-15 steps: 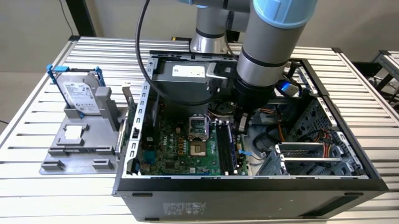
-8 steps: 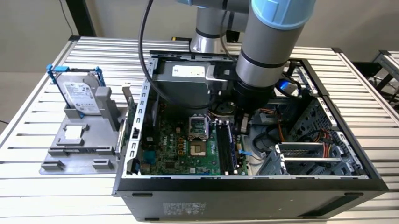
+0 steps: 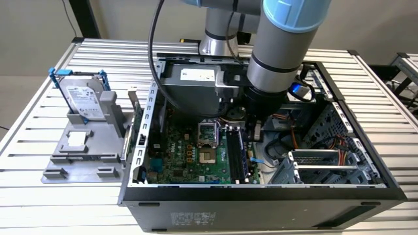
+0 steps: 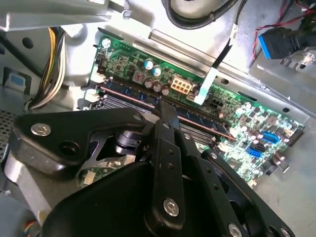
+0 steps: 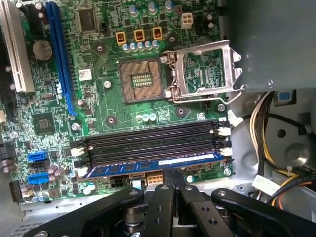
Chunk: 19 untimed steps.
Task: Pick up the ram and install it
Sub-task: 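Press down the ram until it locks into place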
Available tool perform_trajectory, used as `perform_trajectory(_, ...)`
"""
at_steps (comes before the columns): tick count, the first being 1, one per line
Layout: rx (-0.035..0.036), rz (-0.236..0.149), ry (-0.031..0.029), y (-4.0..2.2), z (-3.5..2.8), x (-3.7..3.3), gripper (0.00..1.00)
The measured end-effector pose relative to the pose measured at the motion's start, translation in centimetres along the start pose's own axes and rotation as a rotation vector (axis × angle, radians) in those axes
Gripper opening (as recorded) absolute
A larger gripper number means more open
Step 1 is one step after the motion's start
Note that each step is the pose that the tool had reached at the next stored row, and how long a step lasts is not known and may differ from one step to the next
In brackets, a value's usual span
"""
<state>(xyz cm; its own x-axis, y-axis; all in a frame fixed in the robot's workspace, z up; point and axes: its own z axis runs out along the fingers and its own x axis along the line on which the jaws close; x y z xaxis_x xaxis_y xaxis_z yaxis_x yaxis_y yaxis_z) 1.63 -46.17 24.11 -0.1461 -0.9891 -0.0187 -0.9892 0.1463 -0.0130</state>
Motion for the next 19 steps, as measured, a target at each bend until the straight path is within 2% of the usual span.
perform_trajectory(9, -0.0011, -0.059, -0.0007, -0.04, 0.17, 0.39, 0.00)
perform_trajectory(13, 0.0004, -0.072, -0.0011, -0.04, 0.20, 0.78, 0.00)
perform_trajectory(16, 0.0001, -0.073, -0.0010, -0.05, 0.20, 0.78, 0.00)
perform_trajectory(17, -0.0007, -0.073, -0.0010, -0.08, 0.24, 0.81, 0.00)
perform_trajectory(19, -0.0075, -0.073, -0.0002, -0.16, 0.32, 1.07, 0.00)
